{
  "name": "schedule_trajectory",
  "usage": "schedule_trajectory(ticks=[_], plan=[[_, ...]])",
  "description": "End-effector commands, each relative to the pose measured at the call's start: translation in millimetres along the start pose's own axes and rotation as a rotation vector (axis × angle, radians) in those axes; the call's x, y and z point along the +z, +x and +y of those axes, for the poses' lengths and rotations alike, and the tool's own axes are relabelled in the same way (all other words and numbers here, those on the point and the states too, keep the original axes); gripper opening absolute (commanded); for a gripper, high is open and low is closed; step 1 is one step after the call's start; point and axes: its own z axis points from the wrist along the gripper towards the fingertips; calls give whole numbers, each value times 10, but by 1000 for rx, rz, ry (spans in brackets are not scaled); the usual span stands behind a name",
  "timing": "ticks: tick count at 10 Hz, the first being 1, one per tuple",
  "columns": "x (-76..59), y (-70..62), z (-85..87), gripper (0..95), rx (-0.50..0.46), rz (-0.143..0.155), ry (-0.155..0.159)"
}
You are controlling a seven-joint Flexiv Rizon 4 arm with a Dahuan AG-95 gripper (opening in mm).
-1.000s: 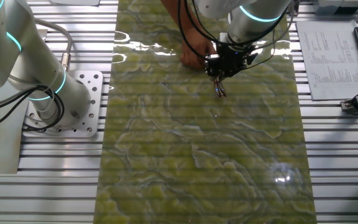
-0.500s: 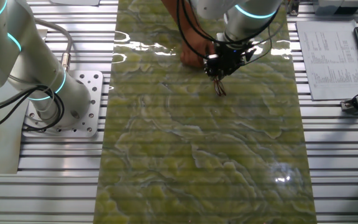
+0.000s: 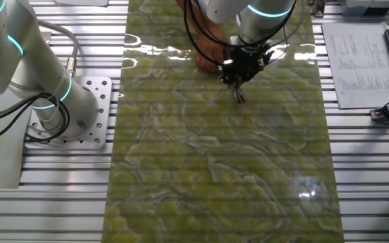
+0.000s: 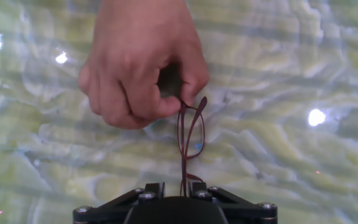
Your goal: Unfold the leg of the glasses (with one hand)
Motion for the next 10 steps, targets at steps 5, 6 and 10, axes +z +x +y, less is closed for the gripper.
schedule_trajectory(ticks=[5,6,10], plan=[[-20,-5,8,190,-1,-16,3],[-20,-9,7,190,0,-28,5],[-21,-34,3,0,-2,-47,15]])
